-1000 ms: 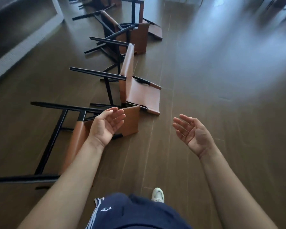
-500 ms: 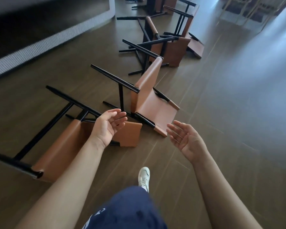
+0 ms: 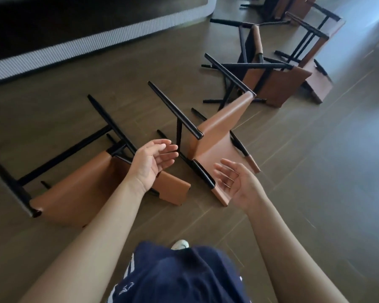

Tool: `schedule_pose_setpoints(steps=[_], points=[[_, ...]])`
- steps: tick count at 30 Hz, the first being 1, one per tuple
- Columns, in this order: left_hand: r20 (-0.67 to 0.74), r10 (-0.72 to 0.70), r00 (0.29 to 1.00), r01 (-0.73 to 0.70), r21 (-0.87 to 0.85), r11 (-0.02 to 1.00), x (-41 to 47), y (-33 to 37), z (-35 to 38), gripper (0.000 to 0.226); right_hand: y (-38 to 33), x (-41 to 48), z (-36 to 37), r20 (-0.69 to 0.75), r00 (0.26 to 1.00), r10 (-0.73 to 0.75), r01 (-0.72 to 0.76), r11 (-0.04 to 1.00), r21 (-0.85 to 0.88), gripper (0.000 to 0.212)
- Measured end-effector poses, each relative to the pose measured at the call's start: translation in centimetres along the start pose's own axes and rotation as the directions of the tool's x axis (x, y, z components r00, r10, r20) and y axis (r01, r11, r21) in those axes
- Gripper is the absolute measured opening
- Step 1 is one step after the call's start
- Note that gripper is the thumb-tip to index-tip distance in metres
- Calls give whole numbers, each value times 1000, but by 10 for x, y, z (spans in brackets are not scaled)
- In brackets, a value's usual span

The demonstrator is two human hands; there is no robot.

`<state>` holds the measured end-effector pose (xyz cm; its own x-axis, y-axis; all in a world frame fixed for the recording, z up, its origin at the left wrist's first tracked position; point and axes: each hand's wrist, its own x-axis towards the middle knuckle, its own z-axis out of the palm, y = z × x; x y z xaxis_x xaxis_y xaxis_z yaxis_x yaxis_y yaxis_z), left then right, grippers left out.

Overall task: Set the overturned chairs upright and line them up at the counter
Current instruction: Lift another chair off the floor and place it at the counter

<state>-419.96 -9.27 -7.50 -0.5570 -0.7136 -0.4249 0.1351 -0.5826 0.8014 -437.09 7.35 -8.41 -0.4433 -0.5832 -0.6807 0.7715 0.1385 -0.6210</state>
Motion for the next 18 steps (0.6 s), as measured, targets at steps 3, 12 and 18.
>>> schedule_pose_setpoints(steps=[3, 12, 18], points=[[-63, 21, 998, -19, 31, 999, 3, -7, 6, 22, -13, 34, 1, 62, 995, 74, -71, 996, -46, 26], [-283, 184, 941, -205, -44, 978, 27, -35, 49, 20, -32, 129, -13, 148, 947, 284, -217, 908, -359, 27], [-490, 58, 870, -166, -179, 970, 27, -121, 45, 20, -25, 169, -50, 108, 935, 338, -243, 832, -499, 25]])
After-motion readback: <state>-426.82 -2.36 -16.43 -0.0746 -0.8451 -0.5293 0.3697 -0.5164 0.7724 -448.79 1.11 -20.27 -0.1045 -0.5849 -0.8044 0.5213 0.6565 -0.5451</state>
